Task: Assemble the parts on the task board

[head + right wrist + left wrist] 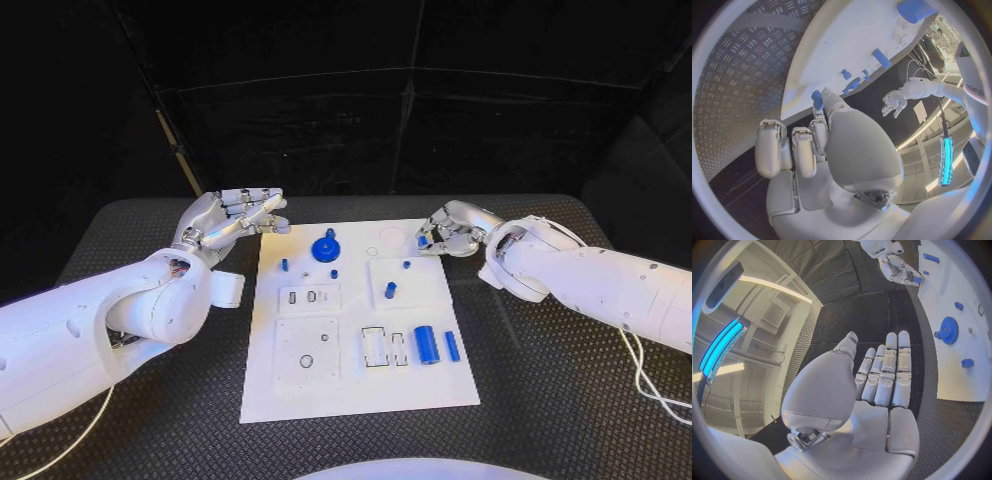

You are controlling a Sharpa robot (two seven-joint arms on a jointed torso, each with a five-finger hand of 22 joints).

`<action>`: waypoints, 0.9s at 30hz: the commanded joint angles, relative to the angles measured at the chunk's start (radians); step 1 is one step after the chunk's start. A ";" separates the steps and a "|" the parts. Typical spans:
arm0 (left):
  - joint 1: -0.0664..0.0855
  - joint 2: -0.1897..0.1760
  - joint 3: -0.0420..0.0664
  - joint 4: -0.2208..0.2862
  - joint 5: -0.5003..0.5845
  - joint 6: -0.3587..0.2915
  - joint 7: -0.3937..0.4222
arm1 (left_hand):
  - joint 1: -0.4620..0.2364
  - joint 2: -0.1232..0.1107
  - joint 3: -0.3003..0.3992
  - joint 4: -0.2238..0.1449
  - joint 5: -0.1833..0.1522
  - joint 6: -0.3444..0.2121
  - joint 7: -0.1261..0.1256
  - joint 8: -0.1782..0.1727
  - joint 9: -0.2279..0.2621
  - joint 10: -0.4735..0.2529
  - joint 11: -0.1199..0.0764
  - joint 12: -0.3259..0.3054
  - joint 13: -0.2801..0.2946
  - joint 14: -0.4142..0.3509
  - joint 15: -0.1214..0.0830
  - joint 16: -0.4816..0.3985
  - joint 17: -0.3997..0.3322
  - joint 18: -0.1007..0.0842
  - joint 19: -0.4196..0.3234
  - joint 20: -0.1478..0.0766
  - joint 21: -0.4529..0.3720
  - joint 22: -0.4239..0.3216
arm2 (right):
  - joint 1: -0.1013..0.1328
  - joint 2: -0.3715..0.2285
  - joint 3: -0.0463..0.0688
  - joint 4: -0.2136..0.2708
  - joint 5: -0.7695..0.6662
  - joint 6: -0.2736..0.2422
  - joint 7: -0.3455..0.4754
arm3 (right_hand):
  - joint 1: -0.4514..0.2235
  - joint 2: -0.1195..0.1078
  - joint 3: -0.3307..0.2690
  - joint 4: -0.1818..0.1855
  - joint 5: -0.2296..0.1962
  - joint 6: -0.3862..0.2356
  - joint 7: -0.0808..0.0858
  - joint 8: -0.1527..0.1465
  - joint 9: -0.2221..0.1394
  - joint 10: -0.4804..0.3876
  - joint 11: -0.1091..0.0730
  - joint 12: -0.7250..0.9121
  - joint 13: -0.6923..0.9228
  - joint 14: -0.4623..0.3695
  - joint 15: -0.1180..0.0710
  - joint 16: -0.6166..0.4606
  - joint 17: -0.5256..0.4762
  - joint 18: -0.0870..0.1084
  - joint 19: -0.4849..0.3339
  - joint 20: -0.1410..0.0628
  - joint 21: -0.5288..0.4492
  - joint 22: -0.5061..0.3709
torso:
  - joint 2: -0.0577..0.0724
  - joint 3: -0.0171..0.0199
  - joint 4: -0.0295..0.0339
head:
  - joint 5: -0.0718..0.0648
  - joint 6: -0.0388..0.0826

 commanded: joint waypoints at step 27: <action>-0.002 0.022 0.001 -0.047 0.000 0.020 -0.001 | -0.001 0.017 0.000 -0.011 -0.003 0.015 0.002 -0.003 0.001 0.010 -0.002 0.001 0.001 0.009 0.002 -0.003 0.010 0.013 -0.006 -0.001 -0.004 -0.001 | -0.014 0.206 0.007 0.249 -0.179 -0.034 -0.261 | -0.001 0.023 0.021 -0.008 -0.021 0.028 -0.021 0.010 0.003 -0.008 -0.006 -0.016 -0.014 0.099 -0.008 0.002 0.233 -0.010 -0.006 -0.009 0.003 0.017 | -0.038 -0.0108 0.0099 | 0.033 -0.033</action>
